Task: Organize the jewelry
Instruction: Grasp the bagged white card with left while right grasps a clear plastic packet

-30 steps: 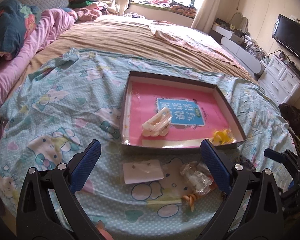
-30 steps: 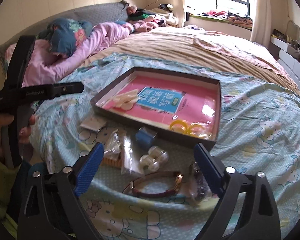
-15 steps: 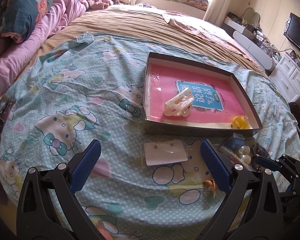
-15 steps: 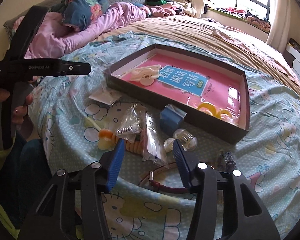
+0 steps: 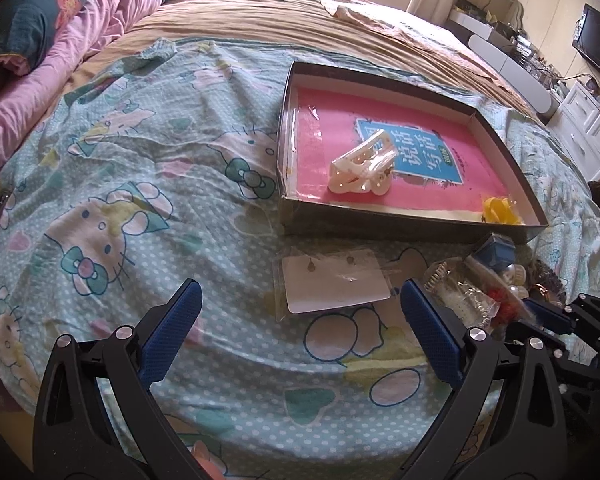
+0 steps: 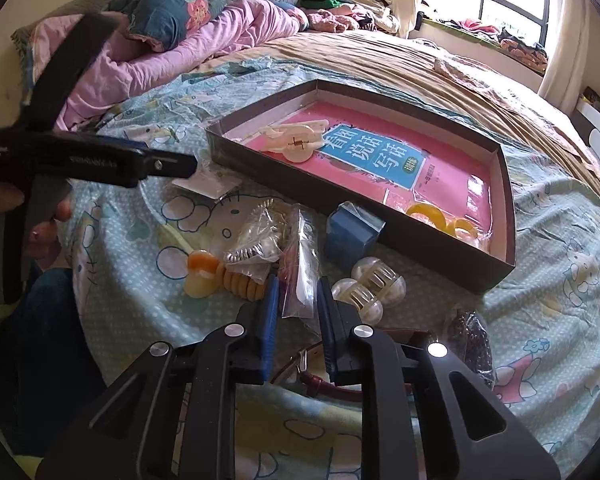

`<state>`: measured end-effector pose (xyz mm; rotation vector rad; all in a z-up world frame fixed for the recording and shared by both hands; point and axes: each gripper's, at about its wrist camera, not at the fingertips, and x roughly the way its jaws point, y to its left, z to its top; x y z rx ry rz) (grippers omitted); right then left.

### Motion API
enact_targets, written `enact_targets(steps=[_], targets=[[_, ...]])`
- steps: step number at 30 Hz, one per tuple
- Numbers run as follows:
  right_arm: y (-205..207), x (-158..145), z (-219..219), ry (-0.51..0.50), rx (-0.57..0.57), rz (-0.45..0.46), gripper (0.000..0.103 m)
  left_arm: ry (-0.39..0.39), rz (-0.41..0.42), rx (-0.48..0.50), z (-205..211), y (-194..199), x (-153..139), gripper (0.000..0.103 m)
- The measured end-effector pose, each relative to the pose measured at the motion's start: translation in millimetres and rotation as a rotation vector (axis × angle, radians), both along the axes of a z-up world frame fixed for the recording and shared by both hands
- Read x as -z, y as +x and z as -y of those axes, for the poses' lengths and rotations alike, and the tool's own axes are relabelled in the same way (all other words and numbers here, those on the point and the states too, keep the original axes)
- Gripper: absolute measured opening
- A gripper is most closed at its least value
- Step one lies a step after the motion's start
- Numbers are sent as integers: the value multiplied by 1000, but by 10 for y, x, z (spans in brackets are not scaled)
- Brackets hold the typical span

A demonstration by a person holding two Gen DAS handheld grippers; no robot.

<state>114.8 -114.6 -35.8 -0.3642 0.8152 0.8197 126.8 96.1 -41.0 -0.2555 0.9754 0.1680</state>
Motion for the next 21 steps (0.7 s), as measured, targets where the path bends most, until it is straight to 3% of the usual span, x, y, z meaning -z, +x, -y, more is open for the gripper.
enact_targets(steps=[12, 15, 19, 21], targets=[[-49, -258, 183, 91, 9, -1, 18, -2, -36, 15, 123, 168, 247, 90], [-58, -310, 220, 108, 18, 3, 18, 62, -47, 24, 189, 204, 293, 68], [-51, -366, 280, 127, 30, 8, 18, 69, -35, 29, 189, 184, 263, 51], [-52, -410, 317, 140, 36, 13, 18, 61, -20, 27, 176, 146, 199, 51]])
